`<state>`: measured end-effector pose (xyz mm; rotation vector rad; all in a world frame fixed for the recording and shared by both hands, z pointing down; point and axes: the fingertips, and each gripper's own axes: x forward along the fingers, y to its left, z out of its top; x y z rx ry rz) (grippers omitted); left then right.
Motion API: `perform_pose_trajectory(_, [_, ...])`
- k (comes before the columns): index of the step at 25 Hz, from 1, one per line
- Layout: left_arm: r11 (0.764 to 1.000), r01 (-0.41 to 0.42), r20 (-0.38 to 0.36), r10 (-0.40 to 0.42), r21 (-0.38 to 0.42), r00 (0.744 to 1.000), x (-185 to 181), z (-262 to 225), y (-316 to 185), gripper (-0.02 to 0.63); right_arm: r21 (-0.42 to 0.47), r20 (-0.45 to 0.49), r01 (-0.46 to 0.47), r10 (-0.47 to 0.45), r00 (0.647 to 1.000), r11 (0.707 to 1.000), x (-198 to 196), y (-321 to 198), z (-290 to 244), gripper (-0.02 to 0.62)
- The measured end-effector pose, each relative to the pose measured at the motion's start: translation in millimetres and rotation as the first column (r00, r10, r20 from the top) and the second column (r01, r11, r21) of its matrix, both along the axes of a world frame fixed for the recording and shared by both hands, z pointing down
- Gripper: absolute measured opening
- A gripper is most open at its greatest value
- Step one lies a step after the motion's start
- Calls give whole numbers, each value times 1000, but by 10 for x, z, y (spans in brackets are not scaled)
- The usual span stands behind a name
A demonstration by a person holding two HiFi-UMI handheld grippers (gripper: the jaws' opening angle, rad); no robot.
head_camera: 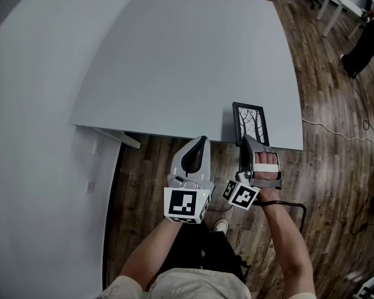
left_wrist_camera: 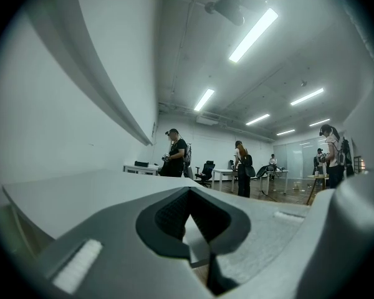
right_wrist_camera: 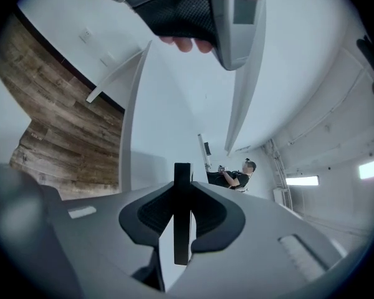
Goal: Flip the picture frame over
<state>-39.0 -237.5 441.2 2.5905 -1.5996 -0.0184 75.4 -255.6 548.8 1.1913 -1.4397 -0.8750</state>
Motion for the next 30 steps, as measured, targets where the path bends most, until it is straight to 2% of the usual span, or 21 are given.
perform_pose_trajectory(4, [1000,13,-23,-12,15,1000,69,-118,9,2,59,81,0,-5,997,998,102,24,-256,87])
perform_pose_trajectory(7, [1000,18,-22,-17,25,1000,70,-179,21,2,89,108,3,-13,994,996,115,50,-383,83])
perform_pose_trajectory(12, [999,23,-24,-23,36,999,50,-274,30,2,96,154,1,-16,988,995,114,86,-520,77])
perform_pose_trajectory(15, [999,23,-22,-22,43,1000,52,-311,38,2,81,222,-21,3,975,997,141,91,-566,77])
perform_pose_trajectory(17, [999,22,-19,-21,47,1000,56,-328,47,2,62,300,-51,30,953,997,183,87,-602,77])
perform_pose_trajectory(21, [999,18,-13,-17,50,1000,67,-357,67,2,21,457,-121,98,884,992,293,76,-689,77])
perform_pose_trajectory(27, [998,9,-4,-9,54,1000,113,-402,103,2,15,519,-151,121,846,988,377,115,-773,77])
perform_pose_trajectory(30, [998,6,0,-6,57,1000,100,-435,115,2,2,577,-165,133,806,986,371,138,-860,77])
